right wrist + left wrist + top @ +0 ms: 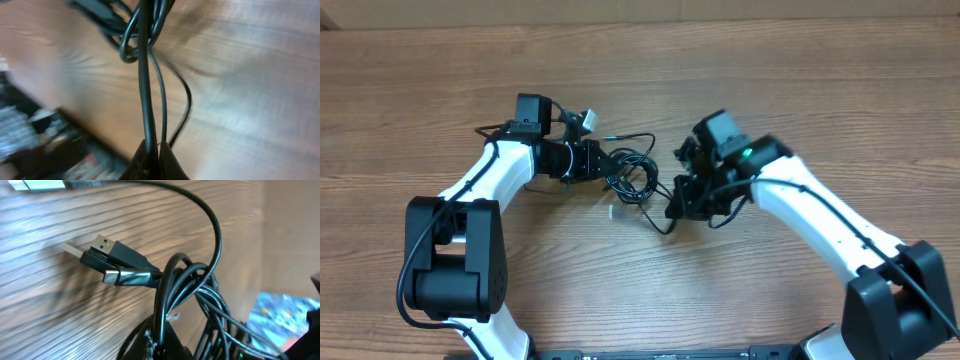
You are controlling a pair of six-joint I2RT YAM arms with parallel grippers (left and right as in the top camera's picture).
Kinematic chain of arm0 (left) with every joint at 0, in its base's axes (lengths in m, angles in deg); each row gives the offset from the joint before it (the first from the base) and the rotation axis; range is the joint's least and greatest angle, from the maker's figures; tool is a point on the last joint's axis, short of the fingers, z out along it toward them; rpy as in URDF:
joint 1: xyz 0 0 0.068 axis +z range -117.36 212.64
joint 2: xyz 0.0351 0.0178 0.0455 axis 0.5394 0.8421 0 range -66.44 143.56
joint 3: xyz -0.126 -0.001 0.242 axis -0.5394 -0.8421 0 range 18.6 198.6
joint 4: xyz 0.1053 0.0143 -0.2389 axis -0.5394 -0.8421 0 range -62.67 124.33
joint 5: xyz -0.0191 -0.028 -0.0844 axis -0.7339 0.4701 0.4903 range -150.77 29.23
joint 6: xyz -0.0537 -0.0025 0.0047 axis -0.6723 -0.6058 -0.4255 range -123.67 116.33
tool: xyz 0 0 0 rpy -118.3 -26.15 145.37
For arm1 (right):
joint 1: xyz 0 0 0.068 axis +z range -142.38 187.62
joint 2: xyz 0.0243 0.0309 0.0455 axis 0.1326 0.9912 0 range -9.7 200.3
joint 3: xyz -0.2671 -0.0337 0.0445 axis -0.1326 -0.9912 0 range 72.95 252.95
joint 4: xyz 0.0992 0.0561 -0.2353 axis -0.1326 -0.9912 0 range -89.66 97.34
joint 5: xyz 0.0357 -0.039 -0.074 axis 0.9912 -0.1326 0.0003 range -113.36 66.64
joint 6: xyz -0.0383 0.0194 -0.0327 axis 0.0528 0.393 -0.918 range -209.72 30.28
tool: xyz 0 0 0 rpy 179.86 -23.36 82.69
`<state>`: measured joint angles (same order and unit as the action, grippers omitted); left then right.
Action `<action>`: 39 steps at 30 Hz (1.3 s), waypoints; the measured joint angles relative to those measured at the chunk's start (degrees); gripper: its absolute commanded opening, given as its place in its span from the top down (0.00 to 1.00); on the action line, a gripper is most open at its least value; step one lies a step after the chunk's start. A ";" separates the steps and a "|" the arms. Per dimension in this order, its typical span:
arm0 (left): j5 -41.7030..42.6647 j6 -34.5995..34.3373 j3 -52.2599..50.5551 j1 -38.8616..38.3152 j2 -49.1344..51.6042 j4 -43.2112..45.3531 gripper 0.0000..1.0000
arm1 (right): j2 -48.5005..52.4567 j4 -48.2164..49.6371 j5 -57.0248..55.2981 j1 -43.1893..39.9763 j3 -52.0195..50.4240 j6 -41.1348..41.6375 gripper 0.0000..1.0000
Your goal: Untangle cables
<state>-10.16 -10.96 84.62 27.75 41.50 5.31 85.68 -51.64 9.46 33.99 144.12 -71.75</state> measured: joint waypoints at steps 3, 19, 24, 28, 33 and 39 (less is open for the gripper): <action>3.37 2.19 0.00 0.00 0.00 0.83 0.96 | -0.46 -3.58 3.02 -1.68 2.16 -0.07 0.96; 8.44 3.28 -0.02 -0.24 0.00 -0.09 0.96 | -0.63 -7.91 -28.57 -2.25 2.32 3.76 0.96; 8.44 3.02 0.00 -0.76 0.00 -0.09 0.96 | -0.63 -7.96 -37.31 -2.10 2.32 5.40 0.96; 4.35 0.55 0.00 -0.76 0.00 -0.13 0.96 | -0.63 -8.07 -38.95 -1.75 2.32 5.95 0.96; -3.30 -3.67 0.00 -0.70 0.00 -0.59 0.96 | -0.63 -6.54 -33.22 -1.75 2.32 6.38 0.96; -7.98 -5.60 0.00 0.00 0.00 -1.09 0.58 | -0.63 -4.59 -23.34 -2.01 2.32 6.51 0.96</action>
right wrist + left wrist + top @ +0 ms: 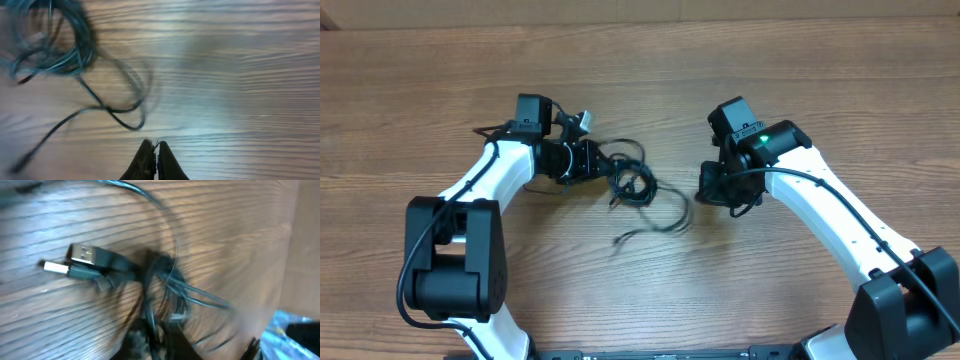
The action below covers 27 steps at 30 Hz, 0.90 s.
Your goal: Untangle cables
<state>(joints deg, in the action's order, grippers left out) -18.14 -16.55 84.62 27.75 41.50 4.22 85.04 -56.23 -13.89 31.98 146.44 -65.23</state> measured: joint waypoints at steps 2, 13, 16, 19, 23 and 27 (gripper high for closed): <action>-0.66 -0.31 0.00 0.13 0.00 -0.44 0.40 | 0.00 0.11 1.79 0.04 0.00 0.04 0.96; -1.33 -0.76 0.04 0.13 0.00 -3.82 0.56 | 0.00 1.95 6.67 1.25 -1.36 0.59 0.96; -4.46 -2.56 0.04 -0.37 0.00 -4.83 0.56 | 0.00 3.28 7.58 1.62 -1.57 0.72 0.96; -8.52 -4.68 0.04 -2.21 0.00 -5.27 0.55 | 0.00 4.13 8.13 2.21 -1.57 0.74 0.96; -14.49 -8.04 0.04 -6.95 0.00 -5.20 0.57 | 0.00 4.96 8.31 3.74 -1.60 0.72 0.96; -20.96 -12.24 0.04 -11.89 0.00 -4.31 0.75 | 0.00 6.60 8.33 6.40 -1.62 0.83 0.92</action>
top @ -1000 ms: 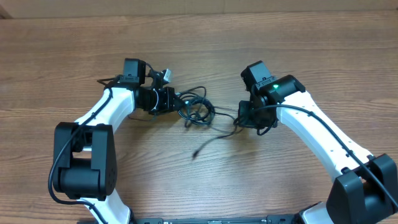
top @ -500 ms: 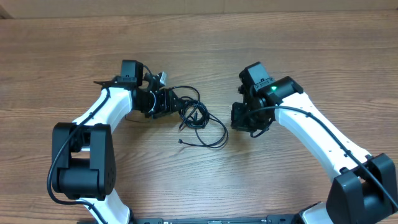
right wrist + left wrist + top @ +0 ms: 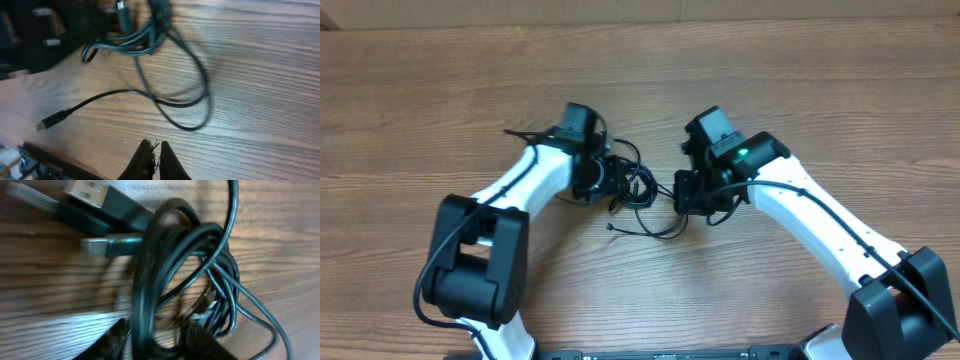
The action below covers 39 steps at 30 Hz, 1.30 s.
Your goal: Untangle cables
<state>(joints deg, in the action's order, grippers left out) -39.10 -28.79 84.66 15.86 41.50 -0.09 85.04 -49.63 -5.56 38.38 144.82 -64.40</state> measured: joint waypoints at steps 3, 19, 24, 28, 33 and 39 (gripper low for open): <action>-2.91 -2.16 0.00 -2.43 0.00 0.76 0.96 | 0.00 2.60 0.00 2.36 -0.57 -0.02 0.87; 10.71 -6.80 0.00 3.43 0.00 1.18 0.96 | 0.00 22.51 0.00 6.47 -11.26 -9.33 0.70; 19.47 -13.07 0.00 5.81 0.00 -0.17 0.96 | 0.00 24.33 0.02 6.47 -12.09 -10.03 0.65; 22.40 -16.41 0.00 5.92 0.00 -2.05 0.96 | 0.00 26.88 -0.02 6.47 -12.11 -10.34 0.64; 26.08 -18.73 0.00 6.03 0.00 -2.89 0.96 | 0.00 27.34 -1.42 6.47 -12.11 -10.38 0.63; 28.96 -19.78 0.00 7.08 0.02 -2.93 0.96 | 0.00 26.14 -3.04 6.51 -12.11 -10.38 0.62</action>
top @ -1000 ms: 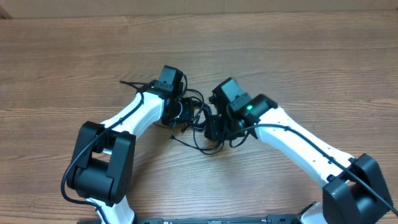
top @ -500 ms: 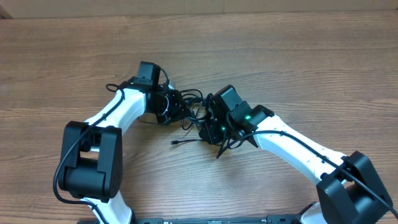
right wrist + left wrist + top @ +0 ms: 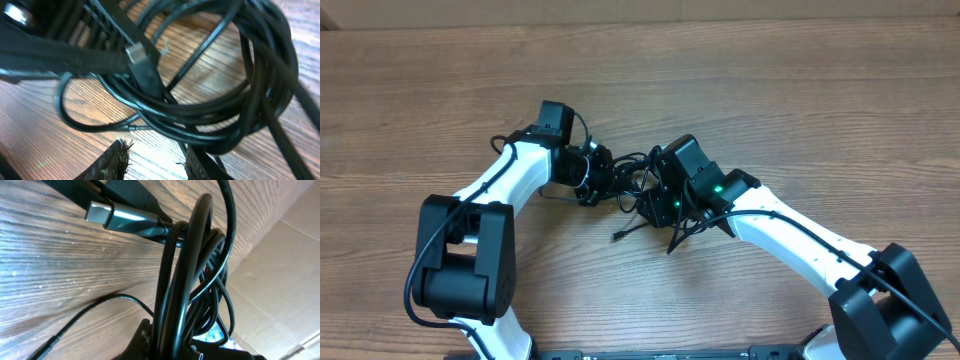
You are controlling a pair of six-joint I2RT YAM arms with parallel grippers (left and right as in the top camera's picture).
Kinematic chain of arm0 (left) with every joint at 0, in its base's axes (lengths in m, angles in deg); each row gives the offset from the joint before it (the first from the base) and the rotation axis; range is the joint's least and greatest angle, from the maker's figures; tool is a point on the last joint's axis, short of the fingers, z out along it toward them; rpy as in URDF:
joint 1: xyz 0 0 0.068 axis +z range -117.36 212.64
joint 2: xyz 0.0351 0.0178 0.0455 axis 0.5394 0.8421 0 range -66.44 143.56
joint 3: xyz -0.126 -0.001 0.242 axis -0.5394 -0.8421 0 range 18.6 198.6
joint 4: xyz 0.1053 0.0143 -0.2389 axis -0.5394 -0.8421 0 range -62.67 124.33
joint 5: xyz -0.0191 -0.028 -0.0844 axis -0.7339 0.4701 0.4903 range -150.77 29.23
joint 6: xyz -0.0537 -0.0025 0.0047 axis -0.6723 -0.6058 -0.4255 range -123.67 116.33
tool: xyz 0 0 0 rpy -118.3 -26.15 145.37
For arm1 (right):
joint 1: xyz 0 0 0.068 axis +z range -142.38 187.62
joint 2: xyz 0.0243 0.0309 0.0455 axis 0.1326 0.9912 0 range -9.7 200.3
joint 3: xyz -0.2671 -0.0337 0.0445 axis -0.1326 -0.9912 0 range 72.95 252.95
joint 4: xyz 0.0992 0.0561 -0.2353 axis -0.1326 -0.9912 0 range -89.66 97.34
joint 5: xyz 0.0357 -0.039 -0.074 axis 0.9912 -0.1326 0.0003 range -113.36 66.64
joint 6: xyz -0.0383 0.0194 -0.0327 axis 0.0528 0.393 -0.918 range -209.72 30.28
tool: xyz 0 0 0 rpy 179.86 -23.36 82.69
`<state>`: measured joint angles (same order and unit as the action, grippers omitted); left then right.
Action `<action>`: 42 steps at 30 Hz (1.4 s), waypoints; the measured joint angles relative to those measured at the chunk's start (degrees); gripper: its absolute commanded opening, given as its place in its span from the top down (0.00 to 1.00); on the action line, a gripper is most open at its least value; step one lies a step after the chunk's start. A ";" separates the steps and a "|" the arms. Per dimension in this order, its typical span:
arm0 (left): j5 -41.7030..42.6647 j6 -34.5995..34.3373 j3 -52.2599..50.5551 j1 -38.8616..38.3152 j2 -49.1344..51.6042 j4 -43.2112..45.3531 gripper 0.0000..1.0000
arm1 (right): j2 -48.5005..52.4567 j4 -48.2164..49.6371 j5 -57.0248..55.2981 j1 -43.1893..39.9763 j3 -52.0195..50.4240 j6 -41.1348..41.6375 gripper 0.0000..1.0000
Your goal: Untangle cables
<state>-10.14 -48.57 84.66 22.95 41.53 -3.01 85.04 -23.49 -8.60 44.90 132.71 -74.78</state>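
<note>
A tangle of black cables [image 3: 627, 177] lies on the wooden table between both arms. My left gripper [image 3: 598, 178] is shut on the bundle; in the left wrist view the thick strands [image 3: 175, 295] run straight down between its tips [image 3: 167, 345], with a silver plug [image 3: 117, 217] beyond. My right gripper [image 3: 653, 203] stands open right against the bundle's right side. In the right wrist view its fingers [image 3: 117, 160] are spread below the coil [image 3: 240, 105], nothing between them, and a small connector [image 3: 142, 67] crosses the loops. One thin loose end [image 3: 620, 236] trails toward the front.
Bare wooden table [image 3: 800, 110] surrounds the tangle on all sides. A second strand end [image 3: 672, 243] pokes out under my right arm. The two arms' wrists almost meet over the cables.
My left gripper, open around the coil before, is now shut on it and sits a little further left. My right gripper has opened and moved left up against the bundle.
At first my left gripper held the bundle while my right was shut on a strand from it. Then the right stood shut and empty further right, a strand loose on the table. Later the left was open at the coil; now it grips it and the right is open beside it.
</note>
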 measured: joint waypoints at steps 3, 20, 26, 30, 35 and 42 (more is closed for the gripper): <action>2.80 -0.02 0.00 0.92 0.00 -0.13 0.96 | 0.00 -0.50 -0.81 0.00 -0.50 0.07 0.54; 12.31 2.01 0.00 4.57 0.11 0.00 0.96 | -0.02 -11.93 -14.32 0.00 -4.00 -0.85 0.45; 7.93 2.73 0.00 4.66 0.26 0.02 0.96 | -0.11 -19.04 -10.43 -0.02 -3.69 -6.34 0.96; 6.03 2.91 0.00 4.96 0.39 0.92 0.96 | -0.11 -20.24 -3.93 -0.02 -2.80 -10.51 0.96; 4.15 2.93 0.00 5.46 0.39 1.97 0.96 | -0.11 -20.70 3.78 -0.02 -2.27 -16.24 0.96; 3.48 3.08 0.00 5.49 0.39 3.96 0.96 | -0.11 -26.32 18.97 -0.11 -1.79 -29.05 0.96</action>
<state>-6.67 -45.49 84.66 28.43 41.92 0.94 84.93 -49.80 10.38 44.79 130.92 -103.83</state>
